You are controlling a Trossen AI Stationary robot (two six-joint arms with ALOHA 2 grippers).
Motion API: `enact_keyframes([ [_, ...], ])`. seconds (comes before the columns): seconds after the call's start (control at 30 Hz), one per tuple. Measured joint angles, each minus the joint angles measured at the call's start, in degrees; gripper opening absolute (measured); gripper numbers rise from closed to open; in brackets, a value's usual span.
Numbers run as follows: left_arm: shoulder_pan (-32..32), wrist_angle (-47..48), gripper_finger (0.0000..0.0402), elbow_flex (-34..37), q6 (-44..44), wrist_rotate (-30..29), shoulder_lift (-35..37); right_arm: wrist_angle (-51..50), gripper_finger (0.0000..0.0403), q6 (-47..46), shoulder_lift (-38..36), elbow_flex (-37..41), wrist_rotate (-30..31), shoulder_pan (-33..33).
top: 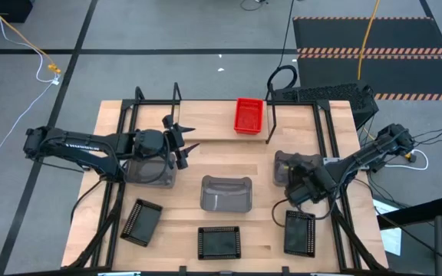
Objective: Stack baskets on shelf by color
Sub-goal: Put the right light black bin on the shelf
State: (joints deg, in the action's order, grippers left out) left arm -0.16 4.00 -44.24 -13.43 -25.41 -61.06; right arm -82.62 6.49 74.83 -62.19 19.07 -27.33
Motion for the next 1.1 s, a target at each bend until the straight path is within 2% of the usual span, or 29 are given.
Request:
enact_keyframes([
  [0.1,0.8,0.0,0.0250,0.0,0.3,0.0,-0.3,-7.9,0.0134,-0.5,-0.1,0.0,-5.0,-0.2],
  [0.27,1.8,0.4,0.0250,0.0,2.0,0.0,-0.4,-6.3,0.0134,0.5,-0.9,0.4,-14.9,-1.0],
  [0.33,2.0,0.5,0.0250,0.0,2.7,0.1,-0.5,-6.8,0.0134,-2.9,-0.5,1.1,-19.2,-1.3],
  [0.43,2.1,0.5,0.0250,0.0,3.5,0.1,-0.5,-6.9,0.0134,-7.1,-0.5,3.9,-22.1,-2.5],
  [0.87,2.1,0.7,0.0250,0.0,3.2,0.0,-0.5,-3.2,0.0132,-9.5,-0.5,14.7,-22.1,-3.4],
  [0.97,2.1,0.5,0.0250,0.0,3.2,0.0,-0.5,-1.9,0.0115,-10.6,-0.5,14.6,-22.1,-3.4],
  [1.1,2.1,0.5,0.0250,0.0,3.4,0.0,-0.5,6.9,0.0067,-13.0,-0.5,14.5,-22.0,-3.4],
])
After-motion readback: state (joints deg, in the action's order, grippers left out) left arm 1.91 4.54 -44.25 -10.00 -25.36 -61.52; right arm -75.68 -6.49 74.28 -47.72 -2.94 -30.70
